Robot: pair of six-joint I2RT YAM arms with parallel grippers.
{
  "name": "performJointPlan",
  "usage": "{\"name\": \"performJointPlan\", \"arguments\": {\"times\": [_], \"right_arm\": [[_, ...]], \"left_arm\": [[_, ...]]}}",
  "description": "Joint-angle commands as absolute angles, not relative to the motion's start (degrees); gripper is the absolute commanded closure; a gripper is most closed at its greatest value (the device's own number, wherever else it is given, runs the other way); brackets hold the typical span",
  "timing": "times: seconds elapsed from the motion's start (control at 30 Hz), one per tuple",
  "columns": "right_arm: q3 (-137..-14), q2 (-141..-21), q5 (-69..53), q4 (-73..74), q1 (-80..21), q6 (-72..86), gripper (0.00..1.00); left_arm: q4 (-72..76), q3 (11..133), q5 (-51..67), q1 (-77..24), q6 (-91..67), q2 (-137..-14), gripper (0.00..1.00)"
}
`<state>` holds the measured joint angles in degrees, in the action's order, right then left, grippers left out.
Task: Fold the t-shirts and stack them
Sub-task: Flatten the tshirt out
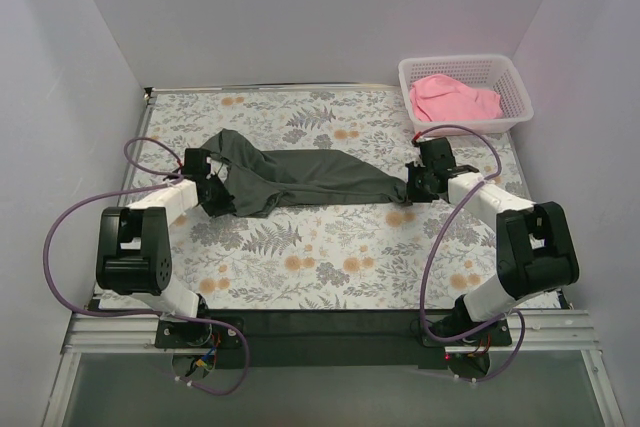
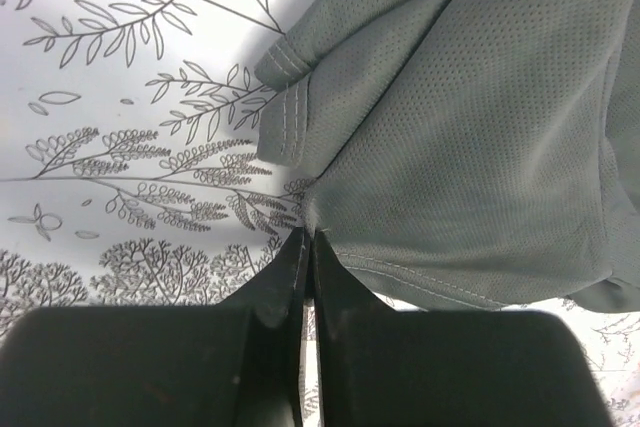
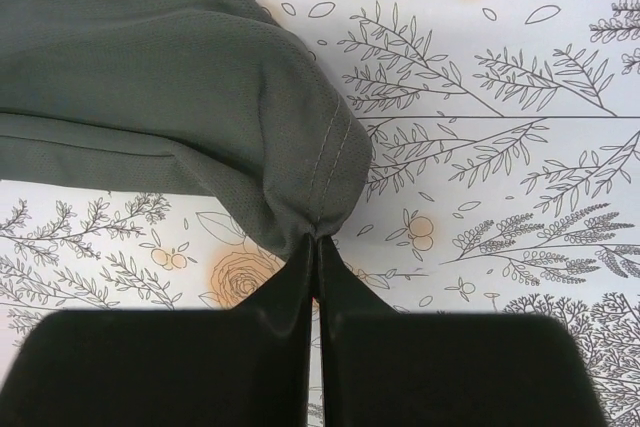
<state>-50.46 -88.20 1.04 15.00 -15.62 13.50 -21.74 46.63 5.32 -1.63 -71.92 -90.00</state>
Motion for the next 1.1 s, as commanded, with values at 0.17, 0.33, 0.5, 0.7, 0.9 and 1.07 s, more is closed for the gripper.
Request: {"name": "performJointPlan", "arguments": {"times": [0.17, 0.33, 0.5, 0.7, 0.9, 1.07], "right_arm": [[-62.9, -83.5, 0.9, 16.3, -15.6, 12.3, 0.99], [-79.3, -82.8, 2.5, 18.2, -15.6, 10.5, 0.99], [-95.6, -81.1, 3.4, 18.2, -15.6, 8.3, 0.99], [-100.6, -74.1, 0.9, 17.1, -15.6, 2.5, 0.99], [-94.6, -61.2, -3.2, 15.2, -15.6, -4.0, 0.99], [-90.2, -52.6, -3.2, 14.9, -15.6, -7.4, 0.99]], "left_arm": [[-32.2, 71.4, -1.2, -1.8, -73.0, -84.1, 1.00], [-40.1, 98.8, -2.9, -1.3, -73.6, -87.8, 1.00], [-40.8, 122.0, -4.0, -1.0, -73.6, -89.2, 1.00], [-32.9, 120.7, -6.6, -1.0, -71.1, -76.1, 1.00], [-28.7, 115.9, -7.1, -1.0, -67.0, -65.7, 1.00], [-30.1, 118.6, -6.0, -1.0, -65.0, -62.7, 1.00]]}}
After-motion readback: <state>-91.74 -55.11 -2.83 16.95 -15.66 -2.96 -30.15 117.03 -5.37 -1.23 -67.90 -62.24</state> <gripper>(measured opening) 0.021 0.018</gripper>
